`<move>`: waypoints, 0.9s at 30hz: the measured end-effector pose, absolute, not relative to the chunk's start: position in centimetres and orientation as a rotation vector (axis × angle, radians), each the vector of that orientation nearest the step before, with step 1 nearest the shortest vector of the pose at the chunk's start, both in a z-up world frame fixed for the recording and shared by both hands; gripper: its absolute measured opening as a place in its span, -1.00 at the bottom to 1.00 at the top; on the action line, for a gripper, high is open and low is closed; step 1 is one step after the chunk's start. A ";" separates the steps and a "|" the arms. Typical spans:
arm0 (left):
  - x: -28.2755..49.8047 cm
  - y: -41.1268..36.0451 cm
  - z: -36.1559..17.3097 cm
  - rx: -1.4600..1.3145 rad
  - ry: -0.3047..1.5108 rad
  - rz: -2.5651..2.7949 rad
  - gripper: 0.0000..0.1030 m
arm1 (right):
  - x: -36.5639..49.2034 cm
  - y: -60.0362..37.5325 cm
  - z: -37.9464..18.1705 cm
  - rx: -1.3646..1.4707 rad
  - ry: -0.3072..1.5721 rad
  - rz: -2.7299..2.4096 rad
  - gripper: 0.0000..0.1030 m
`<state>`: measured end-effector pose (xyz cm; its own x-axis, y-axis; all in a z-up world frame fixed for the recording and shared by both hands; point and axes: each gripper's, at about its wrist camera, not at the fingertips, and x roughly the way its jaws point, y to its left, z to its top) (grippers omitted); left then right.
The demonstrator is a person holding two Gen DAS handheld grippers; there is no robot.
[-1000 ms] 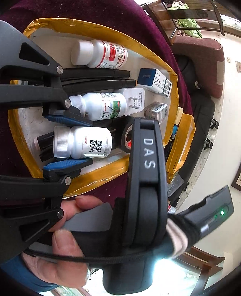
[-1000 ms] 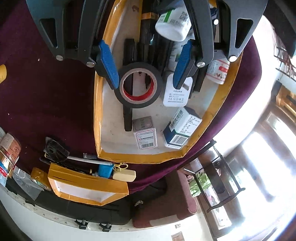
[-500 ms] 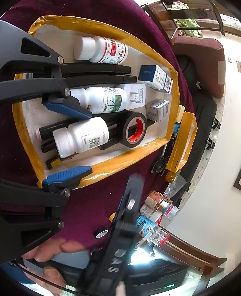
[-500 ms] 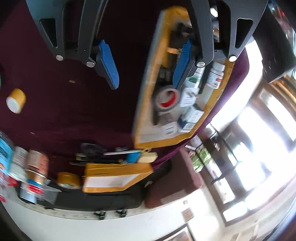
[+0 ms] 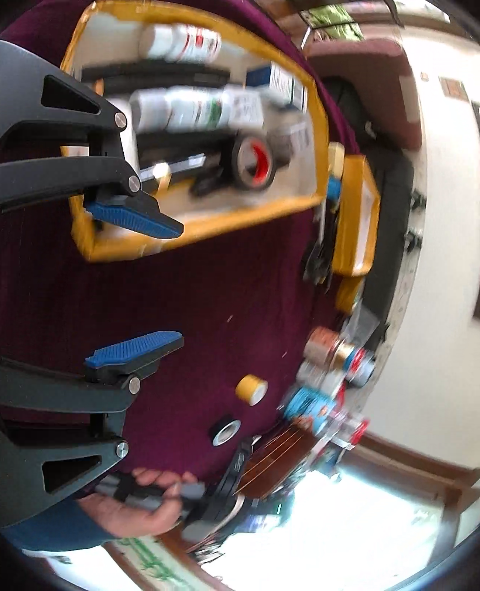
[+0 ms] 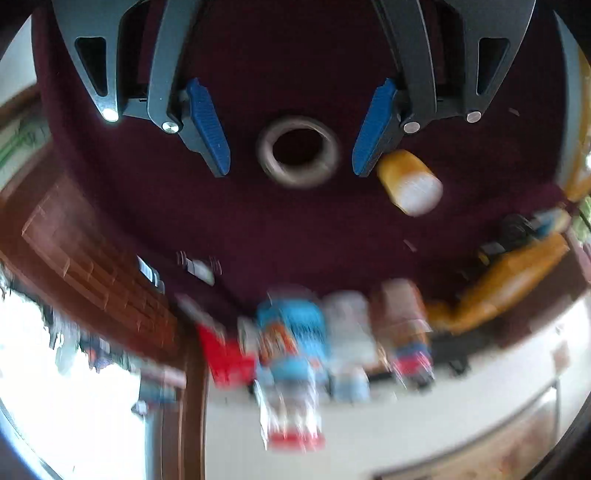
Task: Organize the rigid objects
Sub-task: 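Move both tools back toward the remaining tape rolls on the cloth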
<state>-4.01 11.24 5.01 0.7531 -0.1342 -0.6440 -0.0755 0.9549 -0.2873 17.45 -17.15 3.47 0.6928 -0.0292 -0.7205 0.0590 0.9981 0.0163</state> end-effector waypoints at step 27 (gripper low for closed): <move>-3.6 5.7 5.9 -0.195 0.723 -0.149 -0.01 | 18.8 -18.6 1.5 -0.001 0.849 -0.135 0.24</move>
<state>-3.62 5.68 5.89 0.7404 -0.2018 -0.6412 0.0677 0.9714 -0.2275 18.77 -18.60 1.52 0.6526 -0.1193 -0.7482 0.1182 0.9915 -0.0550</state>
